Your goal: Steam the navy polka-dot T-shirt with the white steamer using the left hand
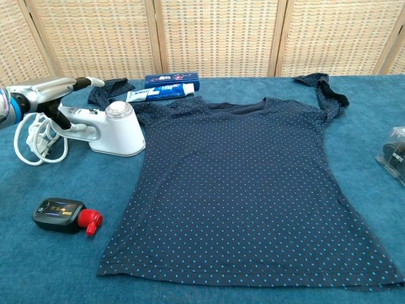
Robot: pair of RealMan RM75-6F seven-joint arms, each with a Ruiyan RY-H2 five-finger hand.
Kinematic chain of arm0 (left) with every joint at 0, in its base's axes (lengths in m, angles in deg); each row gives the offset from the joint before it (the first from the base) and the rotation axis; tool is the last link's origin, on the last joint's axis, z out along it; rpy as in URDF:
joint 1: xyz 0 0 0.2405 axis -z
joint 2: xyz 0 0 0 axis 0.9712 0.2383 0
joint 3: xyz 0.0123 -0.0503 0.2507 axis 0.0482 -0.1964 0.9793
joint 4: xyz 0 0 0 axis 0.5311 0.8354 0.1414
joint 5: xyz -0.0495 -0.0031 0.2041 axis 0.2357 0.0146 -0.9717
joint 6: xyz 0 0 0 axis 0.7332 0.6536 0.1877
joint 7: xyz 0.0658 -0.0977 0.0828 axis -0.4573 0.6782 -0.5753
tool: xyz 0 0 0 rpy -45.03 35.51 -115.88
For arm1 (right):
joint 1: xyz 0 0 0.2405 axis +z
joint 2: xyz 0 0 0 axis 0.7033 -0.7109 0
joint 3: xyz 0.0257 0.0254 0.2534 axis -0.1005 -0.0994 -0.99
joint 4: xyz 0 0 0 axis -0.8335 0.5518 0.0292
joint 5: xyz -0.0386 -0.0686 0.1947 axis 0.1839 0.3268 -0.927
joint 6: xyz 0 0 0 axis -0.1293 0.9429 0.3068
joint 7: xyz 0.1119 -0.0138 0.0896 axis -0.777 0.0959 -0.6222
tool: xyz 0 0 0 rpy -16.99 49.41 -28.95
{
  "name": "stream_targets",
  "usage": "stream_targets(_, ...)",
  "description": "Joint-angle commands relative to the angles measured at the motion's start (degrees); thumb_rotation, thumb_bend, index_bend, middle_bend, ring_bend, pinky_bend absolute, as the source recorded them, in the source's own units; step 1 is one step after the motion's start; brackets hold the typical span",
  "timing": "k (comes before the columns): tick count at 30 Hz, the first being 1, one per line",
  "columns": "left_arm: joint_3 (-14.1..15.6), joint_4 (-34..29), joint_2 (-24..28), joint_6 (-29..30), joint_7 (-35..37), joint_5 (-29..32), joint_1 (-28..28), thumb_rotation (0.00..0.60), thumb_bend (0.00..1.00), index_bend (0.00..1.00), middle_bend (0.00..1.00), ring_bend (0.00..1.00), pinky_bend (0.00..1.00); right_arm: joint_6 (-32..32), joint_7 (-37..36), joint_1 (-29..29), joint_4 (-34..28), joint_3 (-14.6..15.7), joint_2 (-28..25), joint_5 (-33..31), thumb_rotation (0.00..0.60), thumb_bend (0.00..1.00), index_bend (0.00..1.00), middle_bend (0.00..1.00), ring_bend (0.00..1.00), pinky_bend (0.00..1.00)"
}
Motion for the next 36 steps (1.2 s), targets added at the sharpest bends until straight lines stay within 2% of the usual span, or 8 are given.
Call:
stream_targets(1, 0.13, 3.02, -1.76, -0.98, 1.24, 0.16, 1.49, 0.600, 0.36, 0.00, 0.00, 0.00, 0.00, -0.08, 0.05, 0.15, 0.09, 0.02, 0.11, 0.21, 0.600, 0.00, 0.00, 0.00, 0.00, 0.00)
stream_targets(19, -0.15, 16.99, -8.55, -5.68, 5.19, 1.41, 6.72, 0.600, 0.38, 0.00, 0.00, 0.00, 0.00, 0.13, 0.24, 0.26, 0.54, 0.26, 0.53, 0.85, 0.600, 0.00, 0.00, 0.00, 0.00, 0.00)
stream_targets(25, 1.03, 19.99, -9.98, -5.88, 8.25, 0.12, 7.41, 0.600, 0.61, 0.00, 0.00, 0.00, 0.00, -0.14, 0.49, 0.40, 0.55, 0.34, 0.67, 0.79, 0.600, 0.00, 0.00, 0.00, 0.00, 0.00)
stream_targets(29, 2.07, 21.32, -10.67, -4.75, 10.27, -1.12, 7.27, 0.600, 0.64, 0.00, 0.00, 0.01, 0.00, -0.18, 0.52, 0.41, 0.58, 0.38, 0.68, 0.76, 0.600, 0.00, 0.00, 0.00, 0.00, 0.00)
stream_targets(31, 2.59, 21.94, -10.97, -3.82, 11.17, -1.75, 7.07, 0.600, 0.63, 0.01, 0.07, 0.07, 0.00, -0.21, 0.47, 0.42, 0.58, 0.41, 0.66, 0.78, 0.600, 0.00, 0.00, 0.00, 0.00, 0.00)
stream_targets(32, 2.84, 22.29, -11.11, -3.15, 11.51, -2.09, 6.95, 0.600, 0.62, 0.05, 0.15, 0.15, 0.02, -0.21, 0.44, 0.43, 0.56, 0.43, 0.66, 0.83, 0.600, 0.00, 0.00, 0.00, 0.00, 0.00)
stream_targets(33, 3.06, 22.67, -11.28, -2.18, 11.83, -2.47, 6.78, 0.600, 0.61, 0.14, 0.26, 0.24, 0.06, -0.21, 0.43, 0.42, 0.55, 0.45, 0.64, 0.87, 0.600, 0.00, 0.00, 0.00, 0.00, 0.00)
stream_targets(36, 3.49, 23.97, -11.92, 1.76, 13.13, -3.62, 6.24, 0.600, 0.60, 0.44, 0.46, 0.38, 0.23, -0.16, 0.41, 0.40, 0.56, 0.52, 0.64, 0.98, 0.600, 0.00, 0.00, 0.00, 0.00, 0.00)
